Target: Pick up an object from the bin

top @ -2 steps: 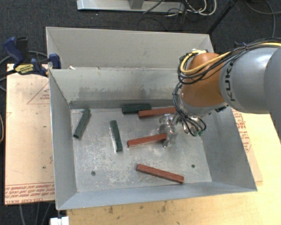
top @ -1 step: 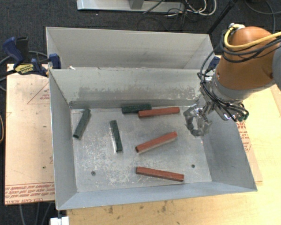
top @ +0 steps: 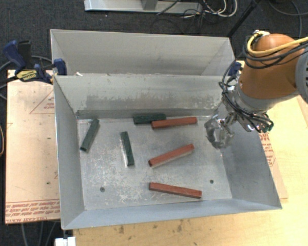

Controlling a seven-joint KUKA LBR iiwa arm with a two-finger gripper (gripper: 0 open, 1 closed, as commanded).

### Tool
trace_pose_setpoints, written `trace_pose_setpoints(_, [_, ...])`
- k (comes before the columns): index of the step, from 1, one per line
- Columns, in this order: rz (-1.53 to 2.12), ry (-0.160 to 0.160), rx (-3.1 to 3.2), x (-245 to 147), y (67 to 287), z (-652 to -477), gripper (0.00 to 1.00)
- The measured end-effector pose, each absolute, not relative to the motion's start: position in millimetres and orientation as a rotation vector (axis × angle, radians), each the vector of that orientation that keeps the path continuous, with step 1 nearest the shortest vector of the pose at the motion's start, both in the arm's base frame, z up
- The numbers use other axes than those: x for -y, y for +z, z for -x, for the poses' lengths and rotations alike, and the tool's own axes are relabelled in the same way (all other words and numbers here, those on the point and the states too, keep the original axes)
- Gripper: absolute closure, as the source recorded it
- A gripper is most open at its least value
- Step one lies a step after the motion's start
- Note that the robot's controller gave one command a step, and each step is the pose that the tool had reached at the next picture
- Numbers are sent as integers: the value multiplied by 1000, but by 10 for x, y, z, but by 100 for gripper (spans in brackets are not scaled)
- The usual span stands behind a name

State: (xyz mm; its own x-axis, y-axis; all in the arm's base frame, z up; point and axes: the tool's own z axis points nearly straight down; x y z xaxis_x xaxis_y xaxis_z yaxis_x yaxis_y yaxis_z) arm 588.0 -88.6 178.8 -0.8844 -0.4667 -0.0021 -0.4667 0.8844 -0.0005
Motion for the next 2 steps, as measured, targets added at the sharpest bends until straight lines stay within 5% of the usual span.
trace_pose_setpoints(1, [757, 1, -3045, 869, 1809, -5878, 0])
trace_pose_setpoints(2, [869, 8, -3021, 354, 716, -6109, 0])
